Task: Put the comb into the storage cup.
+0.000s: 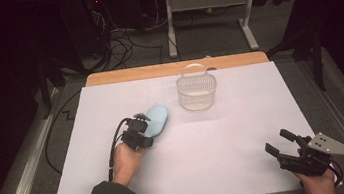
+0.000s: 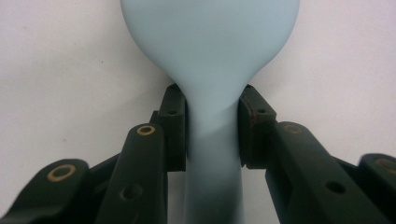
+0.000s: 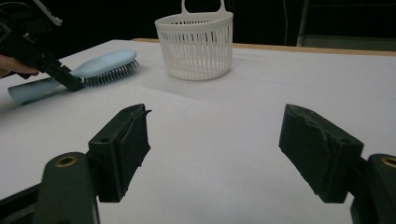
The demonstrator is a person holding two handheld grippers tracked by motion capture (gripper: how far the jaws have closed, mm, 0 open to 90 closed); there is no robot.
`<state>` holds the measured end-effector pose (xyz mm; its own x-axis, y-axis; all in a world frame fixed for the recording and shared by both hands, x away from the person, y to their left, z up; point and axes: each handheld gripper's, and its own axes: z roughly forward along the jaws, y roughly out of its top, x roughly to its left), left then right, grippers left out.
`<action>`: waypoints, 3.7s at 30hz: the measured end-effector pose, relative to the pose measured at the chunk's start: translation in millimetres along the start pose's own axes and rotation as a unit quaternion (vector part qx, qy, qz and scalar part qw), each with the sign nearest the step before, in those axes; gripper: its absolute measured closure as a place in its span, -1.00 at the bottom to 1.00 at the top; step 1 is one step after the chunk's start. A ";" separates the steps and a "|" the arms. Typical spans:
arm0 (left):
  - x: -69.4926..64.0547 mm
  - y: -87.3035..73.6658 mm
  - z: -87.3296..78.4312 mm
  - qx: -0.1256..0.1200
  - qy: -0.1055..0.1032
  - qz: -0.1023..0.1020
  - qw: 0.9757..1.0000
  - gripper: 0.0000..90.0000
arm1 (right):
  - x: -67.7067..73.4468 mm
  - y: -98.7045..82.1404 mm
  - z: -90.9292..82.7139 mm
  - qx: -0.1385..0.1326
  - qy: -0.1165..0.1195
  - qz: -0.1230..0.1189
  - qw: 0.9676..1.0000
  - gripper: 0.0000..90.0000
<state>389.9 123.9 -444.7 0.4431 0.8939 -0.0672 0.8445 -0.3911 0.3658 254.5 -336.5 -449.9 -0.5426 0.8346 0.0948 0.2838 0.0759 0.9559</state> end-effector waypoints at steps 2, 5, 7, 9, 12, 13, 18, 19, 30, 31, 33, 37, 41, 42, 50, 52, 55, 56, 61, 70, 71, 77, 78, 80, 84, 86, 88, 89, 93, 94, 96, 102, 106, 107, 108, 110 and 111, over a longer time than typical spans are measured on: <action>0.0 -0.7 -0.1 -0.003 0.001 0.002 1.000 0.49 | 0.0 0.0 0.1 0.000 0.000 0.000 1.000 -0.45; 0.2 -1.1 -0.3 -0.004 0.000 0.005 1.000 0.49 | 0.0 0.0 0.1 0.000 0.000 0.000 1.000 -0.45; 0.9 -1.4 -0.5 -0.005 -0.002 0.007 1.000 0.50 | -0.2 0.0 0.1 0.000 0.001 0.000 1.000 -0.45; 1.1 -1.9 -0.8 -0.005 -0.003 0.007 1.000 0.50 | -0.1 0.0 -0.1 0.000 0.000 0.000 1.000 -0.45; 1.1 -2.9 -1.8 -0.008 -0.003 0.009 1.000 0.50 | -0.1 0.0 -0.1 0.000 0.000 0.001 1.000 -0.45; 1.1 -3.2 -2.5 -0.009 -0.004 0.011 1.000 0.50 | -0.1 0.0 -0.1 -0.001 0.000 0.000 1.000 -0.45; 1.4 -5.5 -7.5 -0.019 -0.008 0.015 1.000 0.50 | 0.0 0.0 0.0 -0.001 0.001 0.000 1.000 -0.45; 1.4 -6.2 -9.0 -0.022 -0.009 0.016 1.000 0.50 | 0.0 0.0 0.0 -0.001 0.001 0.000 1.000 -0.45; 6.8 -16.0 -25.4 -0.059 -0.032 0.016 0.998 0.50 | 0.5 0.0 1.0 0.001 0.000 -0.003 1.000 -0.45; 7.7 -17.5 -27.2 -0.061 -0.033 0.018 0.997 0.50 | 0.5 0.0 1.0 0.002 0.000 -0.003 1.000 -0.45; 9.1 -20.9 -30.8 -0.068 -0.035 0.020 0.997 0.50 | 0.6 0.0 1.0 0.003 0.001 -0.003 1.000 -0.45; 12.2 -28.6 -38.8 -0.084 -0.044 0.024 0.995 0.50 | 1.0 -0.1 1.6 0.004 0.000 -0.004 1.000 -0.46; 15.3 -38.6 -46.1 -0.100 -0.051 0.032 0.993 0.50 | 1.5 -0.1 2.3 0.007 0.002 -0.006 1.000 -0.45; 16.6 -41.3 -47.6 -0.103 -0.053 0.033 0.993 0.50 | 1.6 -0.1 2.5 0.007 0.002 -0.006 1.000 -0.45; 26.9 -64.1 -54.5 -0.126 -0.070 0.022 0.989 0.50 | 1.9 -0.7 5.4 0.011 0.004 -0.005 1.000 -0.46; 27.2 -69.3 -56.1 -0.133 -0.074 0.021 0.988 0.50 | 2.5 -0.8 6.3 0.013 0.004 -0.005 1.000 -0.46; 26.0 -76.2 -58.5 -0.144 -0.080 0.025 0.986 0.50 | 3.1 -0.8 7.0 0.016 0.004 -0.006 1.000 -0.46; 25.1 -78.3 -59.1 -0.147 -0.081 0.027 0.985 0.50 | 3.1 -0.8 6.9 0.016 0.003 -0.006 1.000 -0.46; 22.6 -86.8 -62.0 -0.161 -0.091 0.032 0.982 0.50 | 3.1 -1.0 6.8 0.016 0.000 -0.005 1.000 -0.46; 16.8 -98.2 -62.8 -0.177 -0.104 0.038 0.978 0.50 | 4.8 -0.5 6.5 0.015 0.001 -0.006 1.000 -0.46; 15.4 -98.7 -62.7 -0.179 -0.105 0.039 0.978 0.50 | 5.1 -0.5 6.4 0.015 0.002 -0.007 1.000 -0.46; 6.1 -101.9 -61.2 -0.185 -0.111 0.051 0.975 0.50 | 7.9 0.2 5.6 0.013 0.006 -0.008 1.000 -0.46; 4.8 -102.4 -61.2 -0.186 -0.114 0.052 0.975 0.50 | 8.3 0.4 5.6 0.012 0.008 -0.009 1.000 -0.46; 2.9 -102.7 -61.2 -0.187 -0.117 0.056 0.974 0.50 | 9.5 0.7 5.8 0.012 0.009 -0.010 1.000 -0.46; 1.9 -102.0 -60.4 -0.191 -0.120 0.058 0.973 0.50 | 12.2 1.3 7.5 0.013 0.016 -0.015 1.000 -0.46; 1.4 -102.2 -59.9 -0.193 -0.120 0.058 0.972 0.50 | 14.0 1.8 8.6 0.013 0.018 -0.017 1.000 -0.46; 0.4 -102.2 -59.3 -0.193 -0.122 0.060 0.972 0.50 | 16.5 2.5 9.6 0.013 0.021 -0.020 0.999 -0.46; -0.5 -102.1 -58.9 -0.194 -0.124 0.060 0.971 0.50 | 17.7 2.8 10.6 0.012 0.023 -0.021 0.999 -0.47; -5.0 -101.4 -58.3 -0.195 -0.126 0.066 0.970 0.50 | 22.8 4.2 13.6 0.012 0.031 -0.027 0.999 -0.48; -6.4 -101.2 -58.1 -0.196 -0.127 0.067 0.970 0.50 | 23.8 4.5 14.2 0.011 0.032 -0.028 0.999 -0.48; -8.4 -100.6 -57.9 -0.196 -0.128 0.070 0.970 0.50 | 25.9 5.2 15.0 0.010 0.033 -0.030 0.999 -0.50; -13.6 -98.4 -56.9 -0.197 -0.130 0.075 0.969 0.50 | 29.7 6.5 17.0 0.009 0.035 -0.035 0.999 -0.52; -15.8 -96.4 -56.9 -0.199 -0.132 0.079 0.968 0.50 | 32.7 7.4 18.5 0.007 0.045 -0.035 0.998 -0.52; -16.4 -96.0 -57.0 -0.200 -0.131 0.080 0.968 0.50 | 33.9 7.5 19.5 0.008 0.047 -0.036 0.998 -0.52; -17.0 -95.7 -57.1 -0.201 -0.132 0.081 0.967 0.50 | 35.2 7.6 20.4 0.011 0.051 -0.035 0.998 -0.52; -18.4 -95.3 -57.2 -0.202 -0.134 0.081 0.967 0.50 | 38.3 8.1 22.1 0.011 0.056 -0.039 0.998 -0.52; -19.4 -95.0 -57.2 -0.203 -0.134 0.081 0.967 0.50 | 40.0 8.3 22.9 0.011 0.058 -0.041 0.997 -0.52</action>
<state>283.9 156.2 -425.1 0.6677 0.7179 -0.1969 0.5944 -0.3549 0.7216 253.2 -290.0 -444.5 -0.6515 0.7570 0.0494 0.2516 0.1542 0.9555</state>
